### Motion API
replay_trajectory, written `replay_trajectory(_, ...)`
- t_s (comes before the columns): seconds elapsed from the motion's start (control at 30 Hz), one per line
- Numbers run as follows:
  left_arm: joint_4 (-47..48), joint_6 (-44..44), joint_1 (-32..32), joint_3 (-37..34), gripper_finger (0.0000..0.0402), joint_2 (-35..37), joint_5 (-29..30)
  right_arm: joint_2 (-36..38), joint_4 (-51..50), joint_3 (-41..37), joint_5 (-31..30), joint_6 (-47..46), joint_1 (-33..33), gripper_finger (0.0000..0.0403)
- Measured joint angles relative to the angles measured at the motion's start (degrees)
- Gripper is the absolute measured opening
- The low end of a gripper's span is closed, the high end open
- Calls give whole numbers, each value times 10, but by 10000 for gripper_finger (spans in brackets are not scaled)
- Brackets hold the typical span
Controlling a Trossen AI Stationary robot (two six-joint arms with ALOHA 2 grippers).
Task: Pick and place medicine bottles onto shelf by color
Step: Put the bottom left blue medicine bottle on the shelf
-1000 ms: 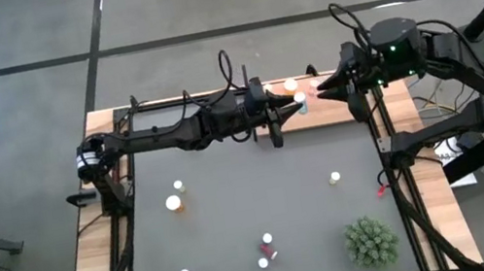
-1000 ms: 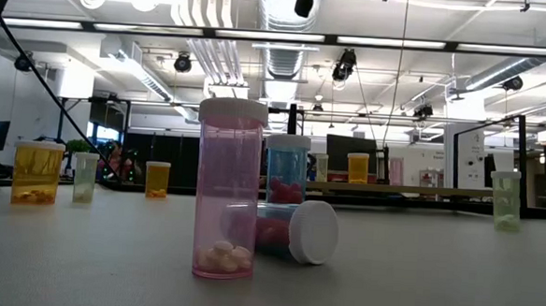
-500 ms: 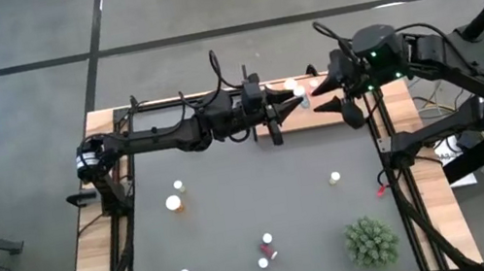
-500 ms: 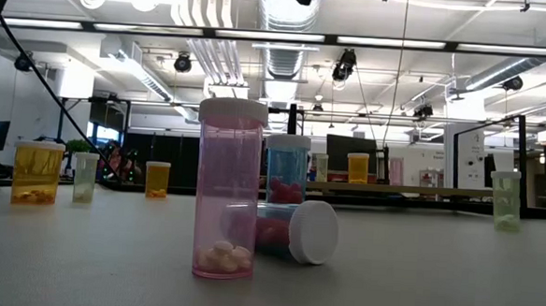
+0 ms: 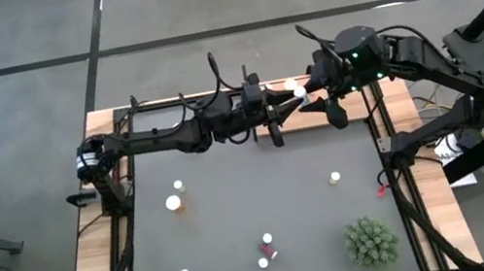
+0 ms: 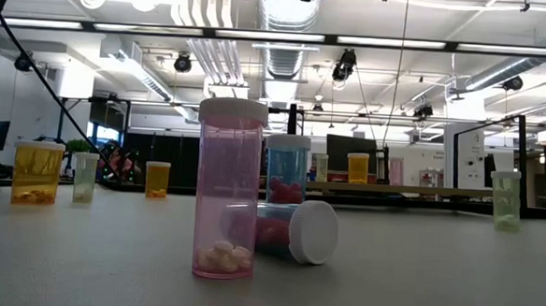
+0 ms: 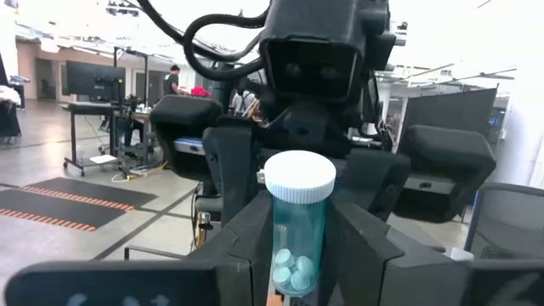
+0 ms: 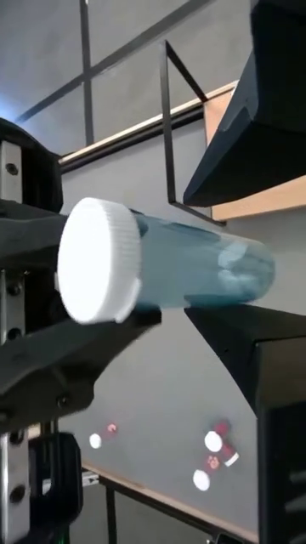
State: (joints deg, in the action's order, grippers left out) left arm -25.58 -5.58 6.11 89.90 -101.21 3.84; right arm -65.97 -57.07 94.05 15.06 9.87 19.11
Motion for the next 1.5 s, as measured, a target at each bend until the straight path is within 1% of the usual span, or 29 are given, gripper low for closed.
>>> replay_trajectory(0.33, -1, 0, 0, 1, 81, 1, 2, -1, 10, 0, 2, -28, 0, 96)
replay_trajectory(0.43, -3, 0, 1, 1, 82, 1, 1, -2, 17, 1, 2, -36, 0, 81)
replay_trajectory(0.57, -5, -14, 1, 1, 93, 3, -17, -5, 37, 1, 3, -41, 0, 88)
replay_trajectory(0.7, -4, -31, 0, -1, 114, 3, -24, -12, 50, 1, 4, -48, -1, 98)
replay_trajectory(0.93, 12, -31, 0, -4, 157, 3, -29, -28, 55, 1, 3, -48, -1, 86)
replay_trajectory(1.07, 22, -32, 0, -5, 175, 3, -30, -27, 51, 1, 0, -50, -1, 89)
replay_trajectory(1.17, 22, -30, 0, -9, 180, 3, -31, -21, 51, 1, -1, -56, -1, 89)
replay_trajectory(1.5, 35, -30, 1, -13, 181, 1, -20, 3, 42, 1, -7, -71, 0, 90)
